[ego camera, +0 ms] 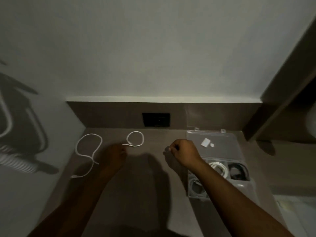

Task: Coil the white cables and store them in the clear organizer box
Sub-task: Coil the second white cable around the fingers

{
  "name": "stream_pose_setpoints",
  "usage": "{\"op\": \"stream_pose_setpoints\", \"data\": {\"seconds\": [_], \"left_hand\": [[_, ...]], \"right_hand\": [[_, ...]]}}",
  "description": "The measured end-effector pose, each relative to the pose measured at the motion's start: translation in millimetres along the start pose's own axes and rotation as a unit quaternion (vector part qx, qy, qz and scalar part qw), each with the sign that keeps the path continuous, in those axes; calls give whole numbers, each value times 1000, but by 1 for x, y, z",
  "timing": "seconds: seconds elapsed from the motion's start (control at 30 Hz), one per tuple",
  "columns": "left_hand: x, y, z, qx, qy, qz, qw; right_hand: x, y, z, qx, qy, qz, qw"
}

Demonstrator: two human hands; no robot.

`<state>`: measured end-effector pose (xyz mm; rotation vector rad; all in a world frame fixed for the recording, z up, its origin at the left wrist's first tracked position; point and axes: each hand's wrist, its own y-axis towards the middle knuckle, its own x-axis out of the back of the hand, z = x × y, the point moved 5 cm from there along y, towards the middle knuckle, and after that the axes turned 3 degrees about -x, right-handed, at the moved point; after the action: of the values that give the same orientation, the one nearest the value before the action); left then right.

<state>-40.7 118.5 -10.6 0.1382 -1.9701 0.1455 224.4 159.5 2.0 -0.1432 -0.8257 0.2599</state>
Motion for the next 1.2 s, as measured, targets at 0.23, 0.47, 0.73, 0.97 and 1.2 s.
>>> {"op": "stream_pose_setpoints", "data": {"seconds": [0.23, 0.47, 0.73, 0.97, 1.2], "left_hand": [[7, -4, 86, 91, -25, -5, 996], [-6, 65, 54, 80, -91, -9, 993], [-53, 123, 47, 165, -195, 98, 962], [-13, 82, -6, 187, -772, 170, 583], [56, 62, -77, 31, -779, 137, 611]], "right_hand": [[-79, 38, 61, -45, 23, 49, 998], [-113, 82, 71, -162, -21, 27, 986], [-124, 101, 77, -178, 31, 0, 983], [-80, 61, 61, -224, 517, -76, 823], [-69, -2, 105, -59, 379, 66, 921]]}}
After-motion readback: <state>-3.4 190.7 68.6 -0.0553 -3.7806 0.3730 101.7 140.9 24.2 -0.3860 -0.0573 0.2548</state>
